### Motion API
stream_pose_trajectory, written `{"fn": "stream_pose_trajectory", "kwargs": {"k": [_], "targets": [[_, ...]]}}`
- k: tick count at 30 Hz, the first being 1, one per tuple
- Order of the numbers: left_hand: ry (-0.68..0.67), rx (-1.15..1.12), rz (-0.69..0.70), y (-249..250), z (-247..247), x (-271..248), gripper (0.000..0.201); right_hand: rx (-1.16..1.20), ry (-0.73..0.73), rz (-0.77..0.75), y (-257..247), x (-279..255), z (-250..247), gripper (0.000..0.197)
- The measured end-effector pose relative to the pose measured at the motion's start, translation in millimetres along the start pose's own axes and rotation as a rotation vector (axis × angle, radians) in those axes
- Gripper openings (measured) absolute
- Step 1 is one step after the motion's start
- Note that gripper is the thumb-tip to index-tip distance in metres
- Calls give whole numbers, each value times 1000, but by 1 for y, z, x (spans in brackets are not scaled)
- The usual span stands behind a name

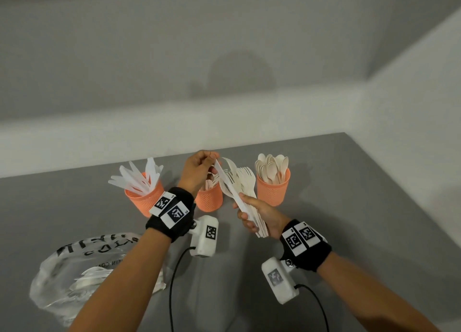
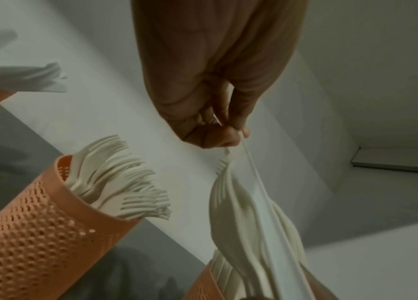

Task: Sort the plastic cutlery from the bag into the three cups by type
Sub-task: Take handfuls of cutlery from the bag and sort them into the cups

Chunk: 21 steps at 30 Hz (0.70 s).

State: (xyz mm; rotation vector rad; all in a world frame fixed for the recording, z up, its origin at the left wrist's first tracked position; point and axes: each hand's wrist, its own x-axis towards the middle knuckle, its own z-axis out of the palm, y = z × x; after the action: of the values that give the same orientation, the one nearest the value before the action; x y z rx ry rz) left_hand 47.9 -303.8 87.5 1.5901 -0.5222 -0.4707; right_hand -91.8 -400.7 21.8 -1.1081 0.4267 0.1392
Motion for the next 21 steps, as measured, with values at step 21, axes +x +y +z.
{"fn": "stream_pose_trajectory", "kwargs": {"k": [21], "targets": [[319,308,148,-9,-41,-25,31,-247,357,-282,14,27,39,20]]}}
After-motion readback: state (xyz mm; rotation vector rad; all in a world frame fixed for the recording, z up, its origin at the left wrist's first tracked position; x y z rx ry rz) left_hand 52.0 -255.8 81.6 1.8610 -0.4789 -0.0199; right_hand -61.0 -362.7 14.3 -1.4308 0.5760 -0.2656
